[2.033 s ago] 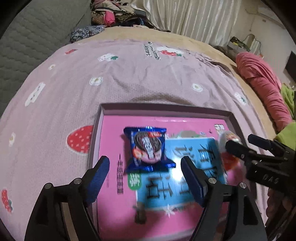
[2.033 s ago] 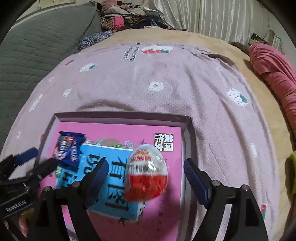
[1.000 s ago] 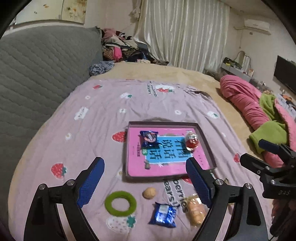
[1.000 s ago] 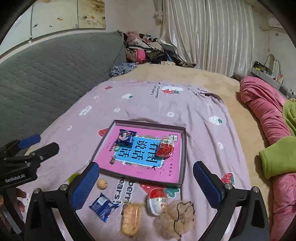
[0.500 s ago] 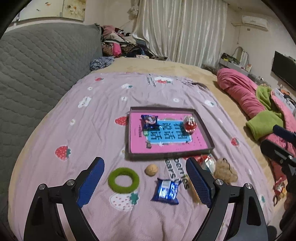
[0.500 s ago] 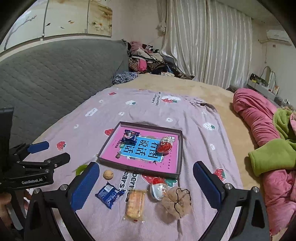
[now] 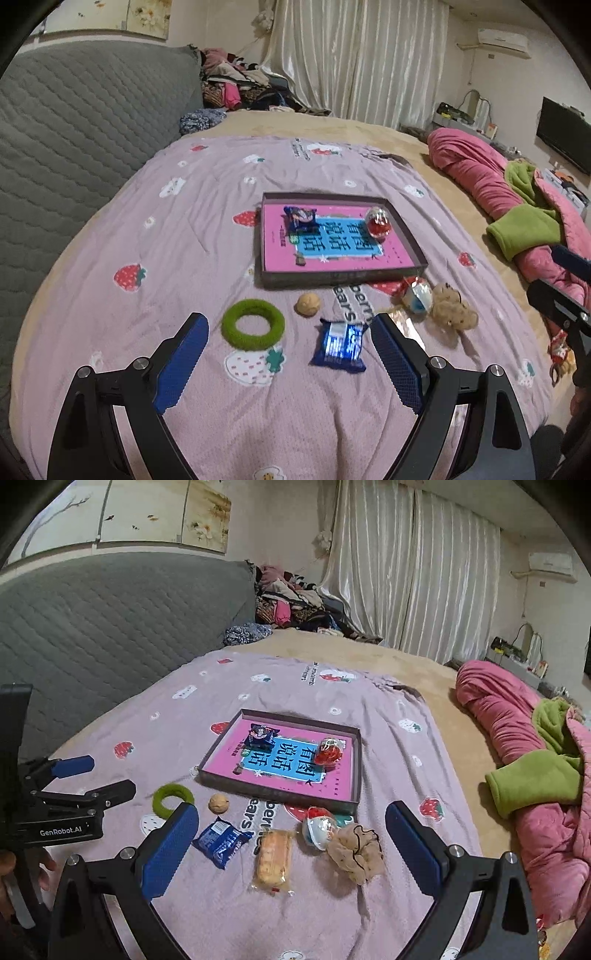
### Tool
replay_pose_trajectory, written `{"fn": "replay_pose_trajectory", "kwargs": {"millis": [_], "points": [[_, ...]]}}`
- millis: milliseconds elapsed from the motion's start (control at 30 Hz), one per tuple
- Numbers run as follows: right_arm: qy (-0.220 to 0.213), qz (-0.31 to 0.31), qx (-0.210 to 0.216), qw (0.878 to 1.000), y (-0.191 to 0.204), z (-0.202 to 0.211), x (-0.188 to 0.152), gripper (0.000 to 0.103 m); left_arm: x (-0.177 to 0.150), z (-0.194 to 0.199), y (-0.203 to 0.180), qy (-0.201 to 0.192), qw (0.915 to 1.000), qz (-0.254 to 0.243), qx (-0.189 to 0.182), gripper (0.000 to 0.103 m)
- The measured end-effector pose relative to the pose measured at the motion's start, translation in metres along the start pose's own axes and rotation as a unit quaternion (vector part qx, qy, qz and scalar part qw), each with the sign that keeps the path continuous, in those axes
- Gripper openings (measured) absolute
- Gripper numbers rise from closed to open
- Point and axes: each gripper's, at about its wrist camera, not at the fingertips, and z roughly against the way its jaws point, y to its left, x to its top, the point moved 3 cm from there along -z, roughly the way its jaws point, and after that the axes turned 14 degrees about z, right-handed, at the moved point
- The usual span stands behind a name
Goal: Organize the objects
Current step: 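Withdraw both open tools back toward the remaining snacks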
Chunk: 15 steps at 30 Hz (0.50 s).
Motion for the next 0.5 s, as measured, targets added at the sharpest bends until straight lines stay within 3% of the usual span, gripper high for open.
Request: {"fn": "replay_pose_trajectory", "kwargs": {"millis": [500], "points": [[-0.005,0.001,-0.034,0.999,0.015,-0.003,-0.039,0.102,-0.048,-0.018,0.018,-0.002,0.9998,-0.018,0.013,0.09]]}}
